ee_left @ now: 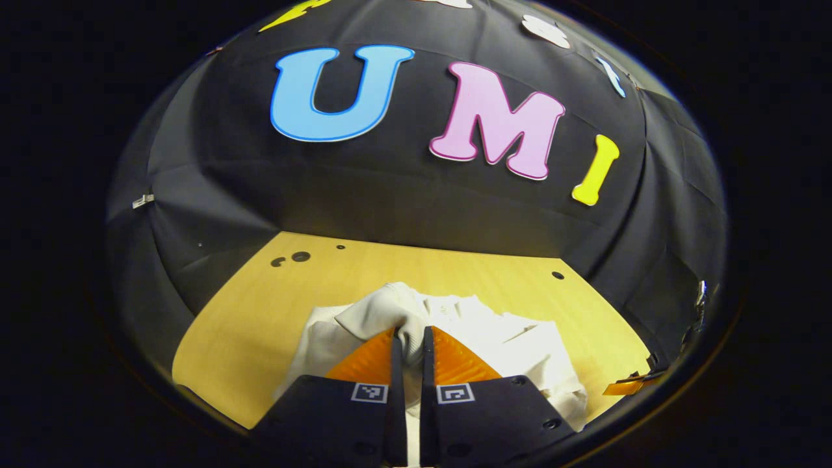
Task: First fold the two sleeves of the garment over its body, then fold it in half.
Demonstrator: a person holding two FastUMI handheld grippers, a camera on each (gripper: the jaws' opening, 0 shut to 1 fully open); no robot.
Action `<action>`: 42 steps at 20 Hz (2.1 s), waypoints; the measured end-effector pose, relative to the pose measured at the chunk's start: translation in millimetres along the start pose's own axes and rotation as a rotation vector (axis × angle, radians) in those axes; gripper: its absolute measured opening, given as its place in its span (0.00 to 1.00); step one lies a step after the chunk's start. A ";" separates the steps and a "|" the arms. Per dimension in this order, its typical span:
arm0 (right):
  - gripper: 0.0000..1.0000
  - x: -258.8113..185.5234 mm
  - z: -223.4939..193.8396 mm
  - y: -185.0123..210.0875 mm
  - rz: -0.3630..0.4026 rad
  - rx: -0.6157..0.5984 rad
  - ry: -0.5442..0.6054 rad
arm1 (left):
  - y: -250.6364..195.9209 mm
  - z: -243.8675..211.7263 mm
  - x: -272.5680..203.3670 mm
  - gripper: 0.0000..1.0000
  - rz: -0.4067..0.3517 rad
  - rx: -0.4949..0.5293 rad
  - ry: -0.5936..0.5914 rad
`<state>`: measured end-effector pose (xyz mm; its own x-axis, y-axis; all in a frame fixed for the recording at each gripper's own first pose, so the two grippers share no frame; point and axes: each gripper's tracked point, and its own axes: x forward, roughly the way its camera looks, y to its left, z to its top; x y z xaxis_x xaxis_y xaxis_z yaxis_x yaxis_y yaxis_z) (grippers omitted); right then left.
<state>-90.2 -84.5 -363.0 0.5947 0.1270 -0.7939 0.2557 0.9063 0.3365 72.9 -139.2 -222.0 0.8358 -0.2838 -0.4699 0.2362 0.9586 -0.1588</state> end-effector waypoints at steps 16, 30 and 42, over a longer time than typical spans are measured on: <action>0.59 10.0 8.9 -64.6 0.065 -0.037 0.078 | -130.8 -93.8 74.4 0.13 -0.050 0.107 0.108; 0.61 15.8 -19.6 -39.0 0.172 -0.106 0.156 | -183.5 -167.8 36.8 0.82 -0.093 0.213 0.229; 0.88 -17.7 -66.2 18.0 0.178 -0.152 0.187 | -52.7 -177.7 -76.3 0.82 -0.037 0.144 0.270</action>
<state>-146.6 -43.8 -376.4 0.4659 0.3482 -0.8135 0.0346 0.9115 0.4099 -91.4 -172.0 -332.1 0.6681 -0.2953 -0.6830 0.3476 0.9354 -0.0644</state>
